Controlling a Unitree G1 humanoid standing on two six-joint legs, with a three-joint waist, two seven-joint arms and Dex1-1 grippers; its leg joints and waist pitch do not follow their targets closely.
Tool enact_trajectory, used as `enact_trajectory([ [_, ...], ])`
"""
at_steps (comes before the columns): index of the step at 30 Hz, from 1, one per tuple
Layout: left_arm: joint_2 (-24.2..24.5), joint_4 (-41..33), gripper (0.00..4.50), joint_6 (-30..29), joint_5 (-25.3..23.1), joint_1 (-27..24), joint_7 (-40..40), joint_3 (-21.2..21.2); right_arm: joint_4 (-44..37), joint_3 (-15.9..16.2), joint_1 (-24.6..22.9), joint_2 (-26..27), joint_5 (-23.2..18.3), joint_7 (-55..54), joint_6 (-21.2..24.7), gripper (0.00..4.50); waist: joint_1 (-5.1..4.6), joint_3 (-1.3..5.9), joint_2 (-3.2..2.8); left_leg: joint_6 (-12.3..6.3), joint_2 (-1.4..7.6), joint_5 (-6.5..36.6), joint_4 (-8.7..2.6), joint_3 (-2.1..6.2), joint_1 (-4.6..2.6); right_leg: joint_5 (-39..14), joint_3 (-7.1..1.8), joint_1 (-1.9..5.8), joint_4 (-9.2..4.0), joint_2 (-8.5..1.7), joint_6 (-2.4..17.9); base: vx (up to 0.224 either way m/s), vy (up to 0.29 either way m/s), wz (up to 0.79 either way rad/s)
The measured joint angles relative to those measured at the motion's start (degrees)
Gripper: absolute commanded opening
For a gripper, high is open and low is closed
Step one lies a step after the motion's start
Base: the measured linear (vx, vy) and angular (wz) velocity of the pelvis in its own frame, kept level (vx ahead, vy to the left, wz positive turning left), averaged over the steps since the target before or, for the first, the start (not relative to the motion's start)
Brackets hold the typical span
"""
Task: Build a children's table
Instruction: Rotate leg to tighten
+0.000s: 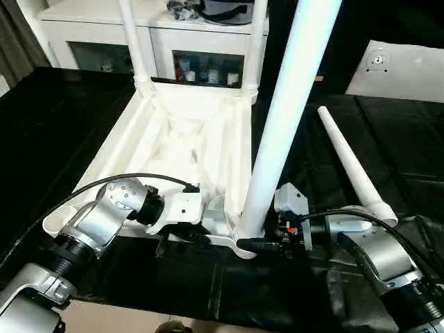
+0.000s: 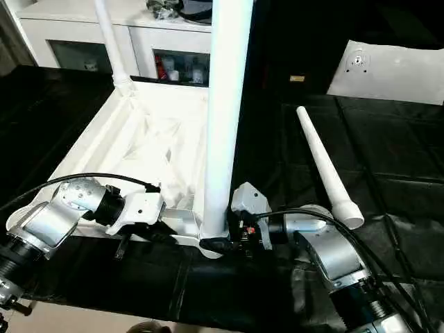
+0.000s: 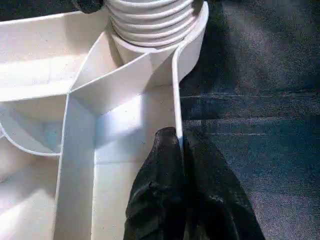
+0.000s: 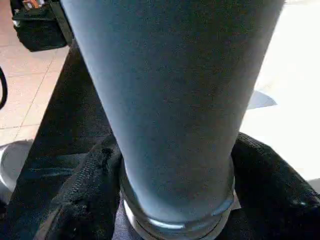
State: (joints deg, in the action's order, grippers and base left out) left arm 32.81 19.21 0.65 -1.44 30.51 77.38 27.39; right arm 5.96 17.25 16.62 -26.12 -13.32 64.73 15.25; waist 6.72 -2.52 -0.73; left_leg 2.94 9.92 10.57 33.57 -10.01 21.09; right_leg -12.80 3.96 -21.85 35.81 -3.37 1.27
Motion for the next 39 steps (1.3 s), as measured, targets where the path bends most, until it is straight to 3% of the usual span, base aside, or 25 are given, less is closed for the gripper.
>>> enact_trajectory([
  [6, 0.0, 0.3, 0.0, -0.3, 0.2, -0.2, 0.1, -0.3, -0.2, -0.7, -0.4, 0.7, -0.8, -0.2, 2.2, 2.75, -0.02, 0.0, 0.0, 0.0, 0.01, 0.0, 0.0, 0.0, -0.02, 0.0, 0.0, 0.0, 0.03, 0.0, 0.0, 0.0, 0.0, 0.0],
  [11, -0.7, -3.2, 0.0, -6.0, 0.8, -3.5, -2.9, -3.1, -2.1, -1.9, -3.0, 4.5, -0.6, -5.7, 4.3, 2.74, -0.34, 0.11, -0.01, 0.03, 0.02, 0.0, -0.01, 0.0, -0.2, 0.0, -0.02, 0.09, 0.12, 0.0, 0.0, 0.0, 0.0, 0.0],
  [16, -4.5, -7.8, 0.0, -18.4, -0.1, -7.2, -14.2, -7.7, 0.2, -6.6, -3.3, 15.4, 1.3, -23.2, 7.9, 2.72, -3.1, 0.08, 0.02, 0.12, 0.02, -0.1, 0.07, 0.01, -0.88, -0.1, -0.04, 0.26, 0.19, -0.02, -0.1, -0.022, 0.004, -0.07],
  [20, -12.9, -11.6, 0.0, -27.5, -0.6, -9.7, -25.2, -10.4, 2.6, -10.9, -1.6, 21.4, 2.9, -36.0, 9.8, 2.72, -4.79, 0.02, 0.1, 0.12, 0.01, -0.1, 0.0, 0.21, -0.97, -0.1, 0.1, 0.2, -0.5, -0.01, -0.1, -0.013, 0.005, -0.05],
  [25, -21.1, -13.9, 0.0, -34.7, -2.8, -10.2, -36.0, -11.7, 5.1, -14.0, 1.5, 26.5, 5.4, -47.1, 10.7, 2.72, -4.78, -0.18, 0.43, 0.1, -0.06, -0.1, 0.03, 0.13, -0.82, 0.1, -0.03, 0.08, -0.67, 0.0, 0.1, 0.0, 0.0, 0.0],
  [27, -22.3, -14.3, 0.0, -35.8, -2.9, -10.1, -37.6, -11.6, 5.4, -14.5, 1.9, 27.2, 6.0, -48.6, 10.7, 2.72, -4.7, -0.2, 0.48, 0.08, -0.08, 0.0, 0.03, 0.11, -0.78, 0.6, -0.08, 0.09, -0.82, -0.01, 0.1, 0.0, 0.0, 0.0],
  [29, -22.4, -14.6, 0.0, -36.1, -3.0, -10.0, -38.2, -11.3, 5.4, -14.7, 2.1, 27.7, 6.2, -49.3, 10.6, 3.28, -4.58, -0.2, 0.48, 0.06, -0.08, 0.0, -0.06, 0.09, -0.73, 0.9, -0.09, 0.02, -0.84, -0.01, -0.1, 0.0, 0.0, 0.0],
  [36, -19.8, -15.0, 0.0, -34.3, -3.6, -9.4, -36.6, -10.0, 3.6, -14.7, 0.9, 28.2, 5.2, -47.7, 9.6, 3.87, -4.54, -0.24, 0.42, 0.13, -0.03, 0.0, -0.63, 0.1, -0.73, 1.1, -0.04, -0.2, -0.85, 0.1, 0.0, 0.0, 0.0, 0.0],
  [39, -17.0, -14.9, 0.0, -32.6, -3.0, -9.3, -33.8, -9.7, 1.4, -13.5, -0.8, 25.0, 4.0, -43.5, 9.6, 4.17, -4.38, -0.3, 0.38, 0.13, -0.04, 0.0, -0.62, 0.09, -0.6, 1.1, -0.04, -0.25, -0.93, 0.1, 0.0, 0.0, 0.0, 0.0],
])
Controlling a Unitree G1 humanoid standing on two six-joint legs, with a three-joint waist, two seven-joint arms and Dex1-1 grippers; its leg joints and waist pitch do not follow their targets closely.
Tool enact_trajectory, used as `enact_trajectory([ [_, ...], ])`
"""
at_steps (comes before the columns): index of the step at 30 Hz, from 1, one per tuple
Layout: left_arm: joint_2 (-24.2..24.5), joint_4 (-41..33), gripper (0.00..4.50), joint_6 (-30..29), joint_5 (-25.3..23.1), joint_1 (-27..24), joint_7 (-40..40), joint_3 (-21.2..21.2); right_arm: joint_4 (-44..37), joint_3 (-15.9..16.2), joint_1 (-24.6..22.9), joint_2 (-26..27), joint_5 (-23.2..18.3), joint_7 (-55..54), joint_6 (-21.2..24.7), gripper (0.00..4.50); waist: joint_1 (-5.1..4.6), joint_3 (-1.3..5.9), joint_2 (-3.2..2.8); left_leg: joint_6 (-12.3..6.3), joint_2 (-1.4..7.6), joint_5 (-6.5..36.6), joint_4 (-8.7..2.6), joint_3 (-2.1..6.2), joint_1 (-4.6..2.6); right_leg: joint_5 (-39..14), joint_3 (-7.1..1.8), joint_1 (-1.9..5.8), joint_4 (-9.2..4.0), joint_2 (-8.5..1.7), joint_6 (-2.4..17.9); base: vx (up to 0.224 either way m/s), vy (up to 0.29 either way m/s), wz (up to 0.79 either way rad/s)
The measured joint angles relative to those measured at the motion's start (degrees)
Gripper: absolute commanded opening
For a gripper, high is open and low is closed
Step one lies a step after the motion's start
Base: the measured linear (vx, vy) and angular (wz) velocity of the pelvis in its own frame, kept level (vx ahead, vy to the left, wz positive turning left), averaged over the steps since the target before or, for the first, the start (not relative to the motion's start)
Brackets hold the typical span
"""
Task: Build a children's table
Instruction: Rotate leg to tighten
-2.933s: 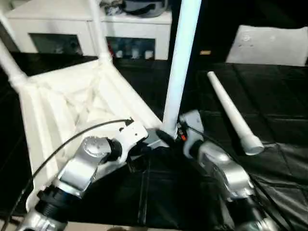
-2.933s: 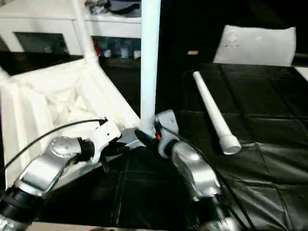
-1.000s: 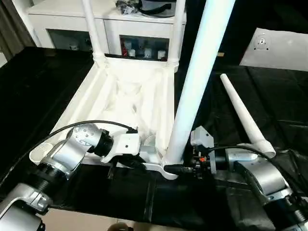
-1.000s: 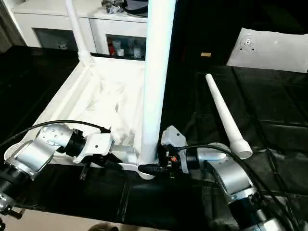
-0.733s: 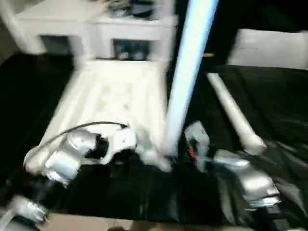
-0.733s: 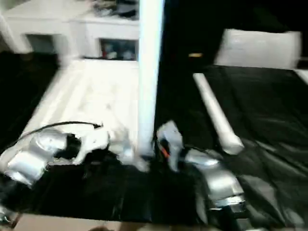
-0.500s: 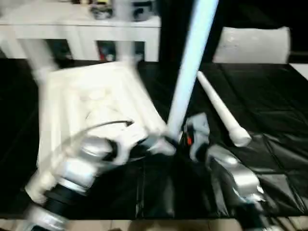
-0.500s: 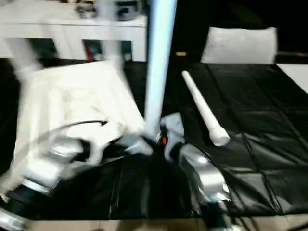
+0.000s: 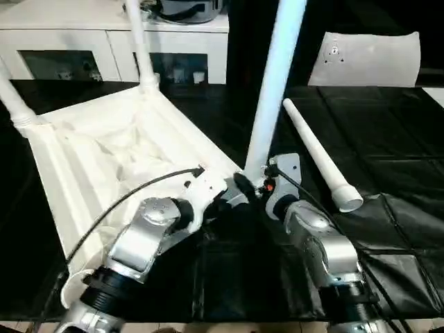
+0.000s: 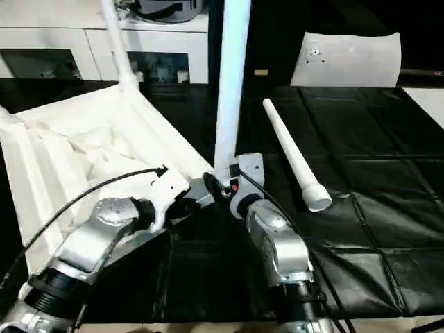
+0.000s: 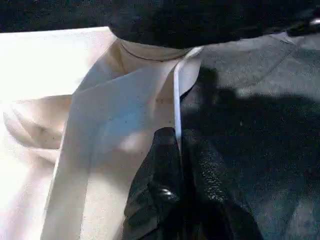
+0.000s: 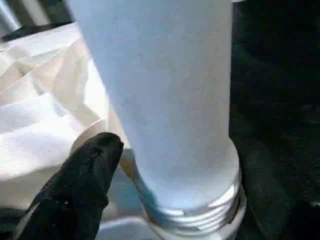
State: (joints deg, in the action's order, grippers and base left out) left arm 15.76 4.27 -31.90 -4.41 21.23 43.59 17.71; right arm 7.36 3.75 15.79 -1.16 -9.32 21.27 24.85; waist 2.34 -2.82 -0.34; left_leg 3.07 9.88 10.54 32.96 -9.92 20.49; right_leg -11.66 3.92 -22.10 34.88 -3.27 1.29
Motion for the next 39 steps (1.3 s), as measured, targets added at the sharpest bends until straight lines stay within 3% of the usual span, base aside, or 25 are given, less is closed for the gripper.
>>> enact_trajectory([
  [5, 4.0, 0.8, 0.0, 4.2, 1.3, 0.1, 5.0, -0.4, -2.5, 1.6, -2.6, -6.2, -1.7, 8.4, 0.9, 4.41, 0.93, -0.15, -0.16, -0.01, -0.01, 0.0, 0.1, 0.0, 0.41, 0.0, 0.0, -0.29, 0.01, -0.02, 0.1, 0.0, 0.0, 0.0],
  [14, 12.0, 5.8, 0.0, 16.1, 3.9, 1.3, 18.9, 0.9, -6.2, 2.6, -3.0, -19.9, -4.6, 27.9, -2.8, 4.41, 3.29, -0.15, -0.16, -0.03, 0.0, 0.0, 0.26, 0.0, 0.55, 0.1, 0.04, -0.35, 0.07, -0.06, 0.1, 0.0, 0.0, 0.0],
  [17, 14.0, 6.3, 0.0, 18.1, 4.8, 1.6, 24.2, 1.7, -6.1, 4.1, -2.7, -22.5, -4.7, 32.7, -3.5, 4.41, 3.97, -0.15, -0.16, -0.04, 0.0, 0.0, 0.38, 0.0, 0.56, 0.1, 0.05, -0.32, 0.11, -0.1, 0.1, 0.0, 0.0, 0.0],
  [20, 14.9, 7.9, 0.0, 20.7, 4.8, 3.4, 28.1, 3.6, -5.9, 7.4, -1.4, -24.7, -4.6, 37.9, -4.2, 4.41, 4.64, -0.15, -0.16, -0.06, 0.02, 0.0, 0.54, 0.0, 0.56, 0.1, 0.07, -0.22, 0.14, -0.12, 0.1, 0.0, 0.0, 0.0],
  [24, 15.4, 10.0, 0.0, 24.3, 4.7, 5.2, 31.8, 5.9, -3.2, 10.9, 0.6, -26.5, -3.4, 43.0, -6.5, 4.41, 5.04, -0.15, -0.14, -0.08, 0.03, 0.0, 0.69, -0.01, 0.5, 0.1, 0.05, -0.01, 0.15, -0.13, 0.1, 0.0, 0.0, 0.0],
  [25, 15.4, 10.5, 0.0, 25.3, 4.6, 5.7, 32.8, 6.4, -2.0, 11.5, 1.0, -26.5, -3.2, 44.0, -7.1, 4.17, 5.18, -0.15, -0.14, -0.08, 0.04, 0.0, 0.71, -0.01, 0.5, 0.1, 0.05, 0.03, 0.15, -0.14, 0.1, 0.0, 0.0, 0.0],
  [27, 15.4, 10.7, 0.0, 26.1, 4.6, 6.1, 33.9, 7.1, -1.0, 12.4, 1.4, -26.4, -3.2, 45.3, -7.5, 4.08, 5.4, -0.15, -0.14, -0.08, 0.04, 0.0, 0.73, -0.02, 0.5, 0.1, 0.04, 0.04, 0.16, -0.15, 0.1, 0.0, 0.0, 0.0],
  [39, 14.9, 13.0, 0.0, 29.5, 4.2, 7.5, 35.5, 8.3, 0.7, 13.7, 2.5, -26.6, -3.6, 49.5, -8.1, 3.08, 4.86, -0.15, -0.13, -0.09, 0.1, 0.0, 0.83, -0.03, 0.47, 0.1, 0.06, 0.03, 0.29, -0.13, 0.1, 0.0, 0.0, 0.0],
])
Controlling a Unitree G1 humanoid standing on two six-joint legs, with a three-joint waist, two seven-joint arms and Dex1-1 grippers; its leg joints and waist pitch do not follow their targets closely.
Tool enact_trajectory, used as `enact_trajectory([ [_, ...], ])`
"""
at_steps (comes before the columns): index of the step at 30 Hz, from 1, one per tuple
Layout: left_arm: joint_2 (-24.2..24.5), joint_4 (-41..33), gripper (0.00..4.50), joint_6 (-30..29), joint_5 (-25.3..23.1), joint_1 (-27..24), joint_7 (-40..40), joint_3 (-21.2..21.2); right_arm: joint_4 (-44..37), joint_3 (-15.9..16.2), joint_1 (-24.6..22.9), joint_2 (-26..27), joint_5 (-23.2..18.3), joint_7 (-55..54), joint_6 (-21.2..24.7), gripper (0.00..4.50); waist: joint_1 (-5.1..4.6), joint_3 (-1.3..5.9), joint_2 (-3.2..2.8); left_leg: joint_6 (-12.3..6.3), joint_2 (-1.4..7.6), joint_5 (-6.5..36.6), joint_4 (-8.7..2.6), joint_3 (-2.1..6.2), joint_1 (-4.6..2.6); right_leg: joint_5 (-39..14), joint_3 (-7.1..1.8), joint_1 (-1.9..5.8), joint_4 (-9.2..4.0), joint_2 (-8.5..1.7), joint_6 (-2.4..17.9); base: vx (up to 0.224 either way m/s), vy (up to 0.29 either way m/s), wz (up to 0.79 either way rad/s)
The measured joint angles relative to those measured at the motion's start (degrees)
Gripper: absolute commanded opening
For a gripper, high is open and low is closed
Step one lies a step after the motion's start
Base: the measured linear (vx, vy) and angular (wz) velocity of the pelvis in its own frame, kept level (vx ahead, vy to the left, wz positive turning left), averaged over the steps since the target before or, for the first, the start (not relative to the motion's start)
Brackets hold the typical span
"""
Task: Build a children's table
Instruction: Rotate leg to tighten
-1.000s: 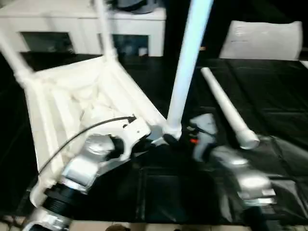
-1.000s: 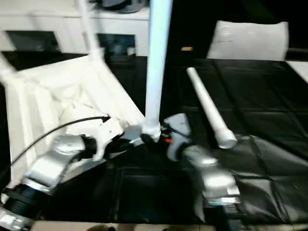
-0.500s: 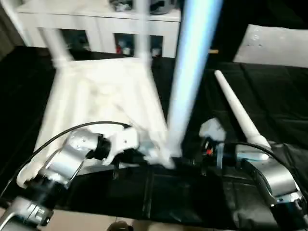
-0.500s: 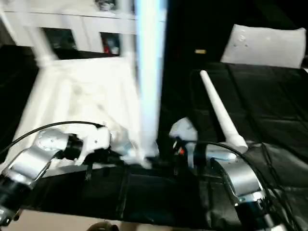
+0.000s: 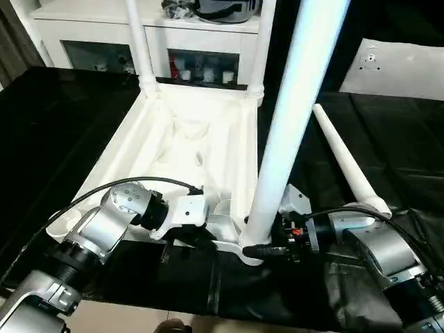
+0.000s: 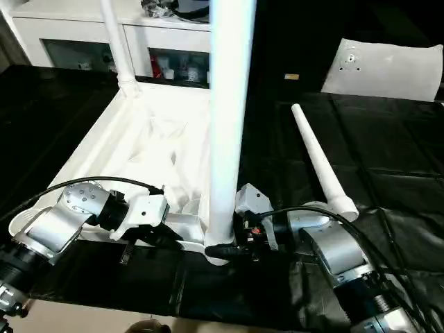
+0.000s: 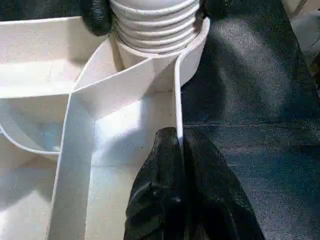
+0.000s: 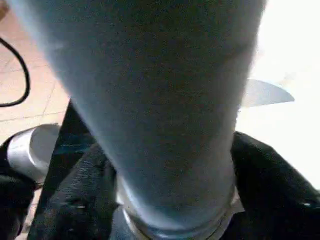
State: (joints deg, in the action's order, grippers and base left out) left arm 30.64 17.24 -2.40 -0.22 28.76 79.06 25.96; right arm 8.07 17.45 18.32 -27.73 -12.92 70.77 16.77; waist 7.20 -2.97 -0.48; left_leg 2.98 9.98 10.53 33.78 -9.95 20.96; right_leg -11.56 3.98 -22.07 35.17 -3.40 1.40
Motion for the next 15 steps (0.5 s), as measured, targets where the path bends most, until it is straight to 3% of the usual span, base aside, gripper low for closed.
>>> enact_trajectory([
  [9, -0.4, -0.8, 0.0, -1.8, 0.5, -1.3, -1.6, -1.3, -0.3, -1.0, -0.8, 2.3, -1.0, -2.3, 2.1, 2.74, -0.37, 0.01, 0.0, 0.01, 0.01, 0.0, 0.01, 0.0, -0.05, 0.0, 0.0, 0.01, 0.09, 0.0, 0.0, 0.0, 0.0, 0.0],
  [13, -1.6, -3.9, 0.0, -8.6, 0.5, -4.3, -7.2, -4.5, -0.9, -3.8, -3.1, 6.9, -0.7, -10.3, 4.0, 2.72, -1.21, 0.04, -0.02, 0.02, 0.02, 0.0, 0.02, -0.03, -0.33, 0.0, -0.03, 0.13, 0.13, 0.0, 0.0, 0.0, 0.0, 0.0],
  [15, -3.4, -6.0, 0.0, -13.8, 0.3, -5.9, -12.4, -6.6, -0.9, -6.1, -3.7, 10.9, 0.1, -18.1, 6.0, 2.72, -2.57, 0.03, 0.0, 0.03, 0.02, 0.0, 0.05, -0.06, -0.56, -0.1, -0.05, 0.19, 0.12, 0.0, -0.1, 0.0, 0.0, 0.0],
])
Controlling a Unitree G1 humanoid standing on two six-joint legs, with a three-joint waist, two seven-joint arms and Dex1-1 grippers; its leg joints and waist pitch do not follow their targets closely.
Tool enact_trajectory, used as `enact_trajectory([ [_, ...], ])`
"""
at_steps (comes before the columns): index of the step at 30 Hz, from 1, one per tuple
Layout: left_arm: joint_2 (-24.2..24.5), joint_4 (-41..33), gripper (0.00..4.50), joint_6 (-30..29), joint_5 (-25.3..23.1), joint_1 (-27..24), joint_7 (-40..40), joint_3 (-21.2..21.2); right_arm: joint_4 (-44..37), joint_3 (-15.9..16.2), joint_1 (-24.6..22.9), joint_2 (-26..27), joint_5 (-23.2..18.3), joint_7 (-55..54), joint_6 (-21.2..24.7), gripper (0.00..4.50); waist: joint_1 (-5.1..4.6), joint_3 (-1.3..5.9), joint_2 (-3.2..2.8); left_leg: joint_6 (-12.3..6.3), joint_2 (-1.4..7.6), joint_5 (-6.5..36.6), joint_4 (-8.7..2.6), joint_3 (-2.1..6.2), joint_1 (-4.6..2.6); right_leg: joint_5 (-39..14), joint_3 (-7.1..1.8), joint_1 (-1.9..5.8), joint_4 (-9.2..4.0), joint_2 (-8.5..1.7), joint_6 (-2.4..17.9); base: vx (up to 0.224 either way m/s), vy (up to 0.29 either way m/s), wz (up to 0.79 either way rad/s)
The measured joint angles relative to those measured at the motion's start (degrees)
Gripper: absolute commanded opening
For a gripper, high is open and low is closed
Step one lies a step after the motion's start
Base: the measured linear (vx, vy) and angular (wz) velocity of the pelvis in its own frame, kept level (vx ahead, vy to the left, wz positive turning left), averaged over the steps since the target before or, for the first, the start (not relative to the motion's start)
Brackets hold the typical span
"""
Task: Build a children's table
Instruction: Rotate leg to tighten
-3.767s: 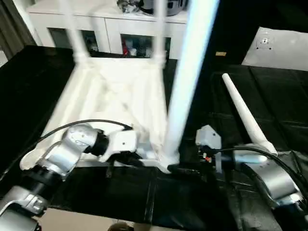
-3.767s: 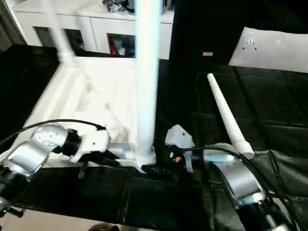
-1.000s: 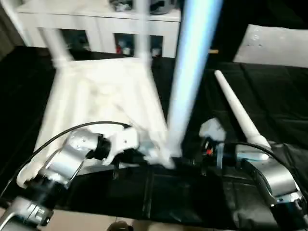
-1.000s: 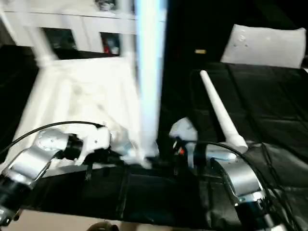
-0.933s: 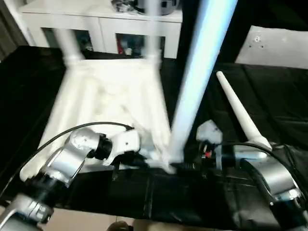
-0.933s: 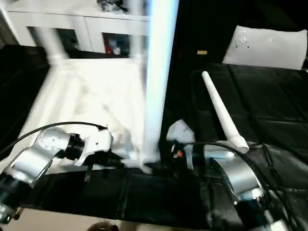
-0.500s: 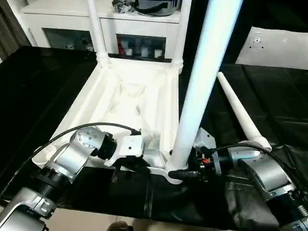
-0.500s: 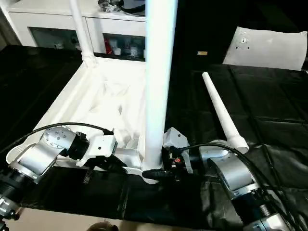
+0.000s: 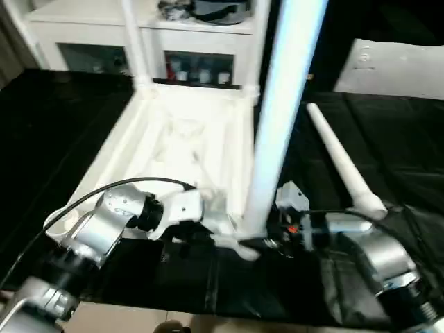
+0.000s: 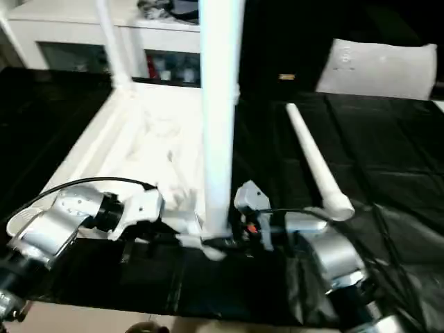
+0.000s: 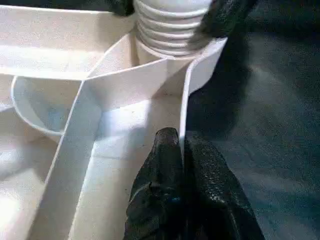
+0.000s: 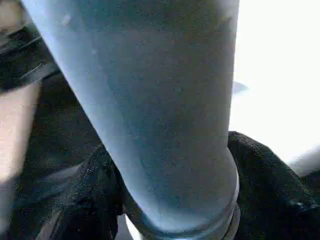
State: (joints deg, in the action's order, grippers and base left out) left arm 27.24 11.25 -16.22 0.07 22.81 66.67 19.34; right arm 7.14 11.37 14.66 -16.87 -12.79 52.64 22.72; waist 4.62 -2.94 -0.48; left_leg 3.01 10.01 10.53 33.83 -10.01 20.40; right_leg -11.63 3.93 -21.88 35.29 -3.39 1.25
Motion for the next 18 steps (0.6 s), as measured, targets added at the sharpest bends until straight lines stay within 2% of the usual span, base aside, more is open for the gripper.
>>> enact_trajectory([
  [3, -4.6, -3.4, 0.0, -7.2, -0.4, -2.2, -7.4, -2.2, 0.1, -2.9, -0.1, 4.6, 1.2, -9.9, 2.3, 2.72, -1.82, 0.0, 0.02, 0.01, -0.01, 0.0, -0.03, 0.01, -0.01, 0.0, 0.01, -0.01, -0.2, -0.01, 0.0, 0.0, 0.0, 0.0],
  [6, -10.0, -6.4, 0.0, -13.6, -1.1, -3.8, -14.6, -3.8, 0.2, -5.3, 0.0, 8.6, 2.9, -18.2, 3.4, 2.72, -2.77, -0.01, 0.04, 0.01, -0.02, 0.0, -0.05, 0.01, -0.21, 0.0, -0.01, -0.03, -0.26, -0.01, 0.0, 0.0, 0.0, 0.0],
  [10, -15.7, -8.6, 0.0, -19.5, -2.7, -4.2, -23.1, -4.5, 1.0, -7.2, 1.7, 13.8, 6.1, -28.5, 4.6, 2.72, -2.85, -0.01, 0.06, 0.01, -0.03, 0.0, -0.15, 0.01, -0.19, 0.0, -0.01, -0.09, -0.26, 0.01, 0.0, 0.0, 0.0, 0.0],
  [14, -16.7, -9.7, 0.0, -21.1, -3.2, -4.2, -25.1, -4.2, 1.1, -7.2, 2.3, 15.3, 7.3, -31.6, 4.6, 2.72, -2.65, -0.01, 0.06, 0.03, -0.04, 0.0, -0.36, 0.02, -0.08, 0.0, 0.0, -0.16, -0.3, 0.02, 0.0, 0.0, 0.0, 0.0],
  [15, -16.4, -9.9, 0.0, -21.1, -3.2, -4.1, -25.1, -3.9, 1.1, -7.2, 2.3, 15.4, 7.4, -31.6, 4.4, 3.42, -2.62, -0.01, 0.05, 0.03, -0.04, 0.0, -0.41, 0.02, -0.07, 0.0, 0.01, -0.18, -0.3, 0.03, 0.0, 0.0, 0.0, 0.0],
  [18, -14.9, -10.2, 0.0, -21.0, -3.2, -3.7, -24.2, -3.2, 0.7, -7.0, 1.9, 15.8, 7.3, -31.3, 4.0, 3.53, -2.71, -0.02, 0.02, 0.05, -0.04, 0.0, -0.63, 0.03, -0.07, 0.0, 0.01, -0.19, -0.32, 0.09, 0.0, 0.0, 0.0, 0.0],
])
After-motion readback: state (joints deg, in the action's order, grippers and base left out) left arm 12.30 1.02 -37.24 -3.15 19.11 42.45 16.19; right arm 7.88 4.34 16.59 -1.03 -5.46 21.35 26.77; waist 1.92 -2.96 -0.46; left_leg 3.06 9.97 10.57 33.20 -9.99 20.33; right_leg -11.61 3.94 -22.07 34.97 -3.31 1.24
